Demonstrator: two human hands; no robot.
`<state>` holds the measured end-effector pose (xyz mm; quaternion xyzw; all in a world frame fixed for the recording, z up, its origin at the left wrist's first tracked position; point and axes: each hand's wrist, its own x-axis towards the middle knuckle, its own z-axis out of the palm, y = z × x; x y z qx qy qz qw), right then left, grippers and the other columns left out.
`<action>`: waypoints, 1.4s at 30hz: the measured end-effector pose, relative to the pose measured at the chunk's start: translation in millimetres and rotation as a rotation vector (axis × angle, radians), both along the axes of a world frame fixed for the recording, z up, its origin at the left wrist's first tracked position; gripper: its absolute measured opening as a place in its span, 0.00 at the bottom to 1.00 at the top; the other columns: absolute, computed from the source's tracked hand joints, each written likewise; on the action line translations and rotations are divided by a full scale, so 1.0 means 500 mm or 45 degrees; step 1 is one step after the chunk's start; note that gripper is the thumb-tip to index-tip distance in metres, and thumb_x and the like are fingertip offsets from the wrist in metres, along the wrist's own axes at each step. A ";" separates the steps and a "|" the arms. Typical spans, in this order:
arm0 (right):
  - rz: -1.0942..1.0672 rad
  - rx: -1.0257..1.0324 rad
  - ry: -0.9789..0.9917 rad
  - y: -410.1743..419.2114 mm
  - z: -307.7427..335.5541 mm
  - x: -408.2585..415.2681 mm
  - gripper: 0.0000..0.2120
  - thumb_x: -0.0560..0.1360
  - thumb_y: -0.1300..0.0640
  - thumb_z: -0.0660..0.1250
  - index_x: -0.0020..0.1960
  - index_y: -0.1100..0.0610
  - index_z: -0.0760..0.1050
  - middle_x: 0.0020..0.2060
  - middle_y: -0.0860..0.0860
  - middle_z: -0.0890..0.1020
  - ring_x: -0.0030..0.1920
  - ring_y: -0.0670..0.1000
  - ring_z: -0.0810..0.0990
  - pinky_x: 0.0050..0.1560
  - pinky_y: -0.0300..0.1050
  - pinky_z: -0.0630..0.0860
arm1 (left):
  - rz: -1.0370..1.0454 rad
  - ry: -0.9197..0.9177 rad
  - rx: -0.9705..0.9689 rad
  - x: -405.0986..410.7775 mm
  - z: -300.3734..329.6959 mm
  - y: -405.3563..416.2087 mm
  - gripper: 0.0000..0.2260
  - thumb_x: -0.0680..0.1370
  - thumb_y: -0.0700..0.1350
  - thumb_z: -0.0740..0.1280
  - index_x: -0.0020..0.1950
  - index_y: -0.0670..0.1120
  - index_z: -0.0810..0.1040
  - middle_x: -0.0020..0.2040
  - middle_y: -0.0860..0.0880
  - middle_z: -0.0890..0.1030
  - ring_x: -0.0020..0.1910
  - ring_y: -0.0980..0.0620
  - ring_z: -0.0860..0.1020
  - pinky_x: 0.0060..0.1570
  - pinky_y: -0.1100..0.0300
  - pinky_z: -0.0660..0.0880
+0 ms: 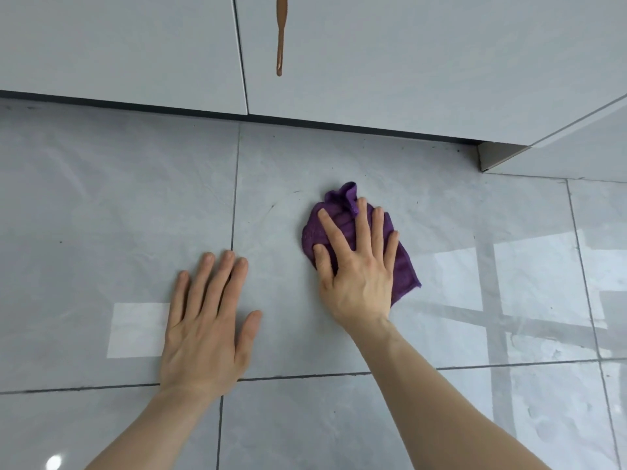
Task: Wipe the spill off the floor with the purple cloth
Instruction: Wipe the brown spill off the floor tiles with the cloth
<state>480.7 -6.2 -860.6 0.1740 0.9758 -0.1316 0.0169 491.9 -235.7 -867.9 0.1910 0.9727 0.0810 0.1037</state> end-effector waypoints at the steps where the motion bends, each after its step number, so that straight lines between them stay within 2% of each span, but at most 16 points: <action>1: -0.002 -0.008 0.001 -0.003 0.001 0.021 0.24 0.83 0.42 0.57 0.78 0.37 0.61 0.83 0.54 0.54 0.83 0.60 0.48 0.80 0.67 0.50 | 0.002 0.001 0.001 0.001 0.000 0.000 0.32 0.81 0.58 0.51 0.84 0.47 0.55 0.85 0.49 0.56 0.85 0.46 0.53 0.81 0.39 0.54; 9: 0.093 -0.068 0.017 -0.069 0.007 0.220 0.25 0.82 0.45 0.61 0.78 0.38 0.63 0.83 0.54 0.56 0.83 0.61 0.49 0.79 0.67 0.57 | 0.018 0.039 -0.026 0.005 0.003 0.007 0.33 0.81 0.59 0.52 0.83 0.46 0.56 0.84 0.48 0.59 0.84 0.45 0.55 0.81 0.39 0.54; 14: 0.110 -0.076 0.004 -0.095 0.009 0.281 0.25 0.81 0.43 0.62 0.77 0.38 0.64 0.82 0.55 0.58 0.83 0.61 0.53 0.76 0.66 0.62 | 0.027 0.061 -0.008 0.007 0.001 0.009 0.32 0.81 0.58 0.52 0.83 0.46 0.57 0.84 0.47 0.60 0.84 0.45 0.55 0.81 0.40 0.54; 17: 0.131 -0.115 0.029 -0.095 0.015 0.286 0.25 0.81 0.42 0.63 0.77 0.38 0.65 0.82 0.53 0.59 0.83 0.59 0.54 0.76 0.65 0.62 | 0.040 0.070 0.007 0.006 0.001 0.010 0.32 0.81 0.58 0.52 0.83 0.46 0.57 0.84 0.47 0.60 0.84 0.45 0.55 0.81 0.40 0.54; 21: 0.064 -0.329 0.062 -0.071 0.048 0.292 0.32 0.78 0.40 0.67 0.79 0.39 0.60 0.81 0.49 0.61 0.82 0.54 0.57 0.78 0.58 0.62 | 0.044 0.074 0.013 0.007 0.000 0.009 0.32 0.81 0.58 0.52 0.83 0.47 0.56 0.84 0.48 0.59 0.84 0.46 0.54 0.82 0.41 0.52; 23: 0.103 -0.269 0.027 -0.058 0.053 0.302 0.34 0.77 0.40 0.68 0.79 0.39 0.60 0.80 0.49 0.64 0.80 0.54 0.62 0.76 0.54 0.65 | 0.045 0.076 0.011 0.007 0.000 0.008 0.32 0.81 0.58 0.52 0.83 0.47 0.56 0.84 0.48 0.59 0.84 0.47 0.54 0.82 0.42 0.51; 25: 0.219 -0.081 0.005 -0.054 0.045 0.305 0.30 0.77 0.42 0.68 0.77 0.41 0.66 0.74 0.51 0.72 0.72 0.58 0.71 0.66 0.54 0.74 | 0.043 0.077 0.015 0.007 0.000 0.008 0.32 0.81 0.58 0.52 0.83 0.47 0.56 0.84 0.48 0.59 0.84 0.47 0.54 0.82 0.42 0.50; 27: 0.236 -0.019 0.002 -0.056 0.044 0.288 0.23 0.77 0.44 0.70 0.71 0.44 0.72 0.62 0.52 0.78 0.57 0.58 0.77 0.47 0.52 0.81 | 0.049 0.080 0.022 0.008 0.000 0.008 0.32 0.81 0.58 0.52 0.83 0.48 0.56 0.84 0.48 0.59 0.84 0.47 0.54 0.82 0.42 0.50; 29: 0.131 -0.076 -0.011 -0.060 0.050 0.260 0.18 0.77 0.44 0.69 0.65 0.46 0.75 0.51 0.50 0.78 0.45 0.55 0.79 0.31 0.48 0.78 | 0.056 0.081 0.027 0.008 0.001 0.008 0.32 0.81 0.58 0.53 0.83 0.48 0.57 0.84 0.48 0.59 0.84 0.47 0.54 0.82 0.42 0.51; 30: 0.043 -0.111 -0.012 -0.062 0.064 0.246 0.15 0.78 0.42 0.66 0.62 0.46 0.76 0.47 0.49 0.78 0.41 0.54 0.79 0.28 0.47 0.76 | 0.055 0.080 0.027 0.008 0.002 0.009 0.32 0.81 0.58 0.53 0.83 0.48 0.57 0.84 0.48 0.59 0.84 0.47 0.54 0.82 0.42 0.51; 32: -0.171 -0.200 -0.050 -0.066 0.100 0.222 0.16 0.78 0.38 0.59 0.51 0.49 0.76 0.39 0.47 0.80 0.35 0.55 0.80 0.30 0.48 0.75 | 0.050 0.076 0.022 0.008 0.002 0.008 0.32 0.81 0.58 0.53 0.83 0.48 0.57 0.84 0.49 0.59 0.84 0.47 0.53 0.82 0.42 0.50; 35: -0.431 -0.326 -0.184 -0.064 0.146 0.203 0.25 0.77 0.33 0.54 0.37 0.53 0.71 0.27 0.49 0.78 0.32 0.56 0.77 0.36 0.50 0.76 | 0.044 0.058 0.022 0.007 0.002 0.007 0.32 0.81 0.58 0.52 0.83 0.48 0.56 0.84 0.49 0.58 0.85 0.48 0.52 0.82 0.43 0.50; 37: -0.480 -0.233 -0.063 -0.055 0.149 0.200 0.27 0.76 0.31 0.52 0.38 0.51 0.76 0.31 0.47 0.79 0.37 0.54 0.78 0.38 0.48 0.75 | 0.044 0.050 0.028 0.007 0.001 0.006 0.31 0.81 0.58 0.52 0.84 0.48 0.55 0.85 0.50 0.57 0.85 0.48 0.51 0.82 0.43 0.49; 39: -0.422 -0.133 0.135 -0.047 0.133 0.204 0.25 0.77 0.32 0.57 0.59 0.48 0.80 0.49 0.46 0.81 0.52 0.52 0.78 0.52 0.48 0.74 | 0.047 0.048 0.030 0.007 0.001 0.006 0.31 0.81 0.58 0.52 0.84 0.48 0.55 0.85 0.50 0.57 0.85 0.47 0.52 0.82 0.43 0.50; 40: -0.359 -0.151 0.179 -0.045 0.119 0.208 0.27 0.78 0.34 0.60 0.69 0.49 0.75 0.58 0.48 0.79 0.60 0.52 0.75 0.61 0.50 0.72 | 0.047 0.054 0.031 0.007 0.000 0.007 0.31 0.81 0.58 0.52 0.84 0.48 0.55 0.85 0.49 0.57 0.85 0.47 0.52 0.82 0.42 0.51; 42: -0.150 -0.200 0.180 -0.049 0.085 0.219 0.30 0.79 0.37 0.63 0.77 0.50 0.67 0.72 0.52 0.73 0.74 0.55 0.69 0.72 0.56 0.67 | 0.043 0.060 0.033 0.006 -0.001 0.006 0.31 0.82 0.58 0.52 0.84 0.48 0.56 0.84 0.49 0.58 0.84 0.47 0.53 0.82 0.42 0.51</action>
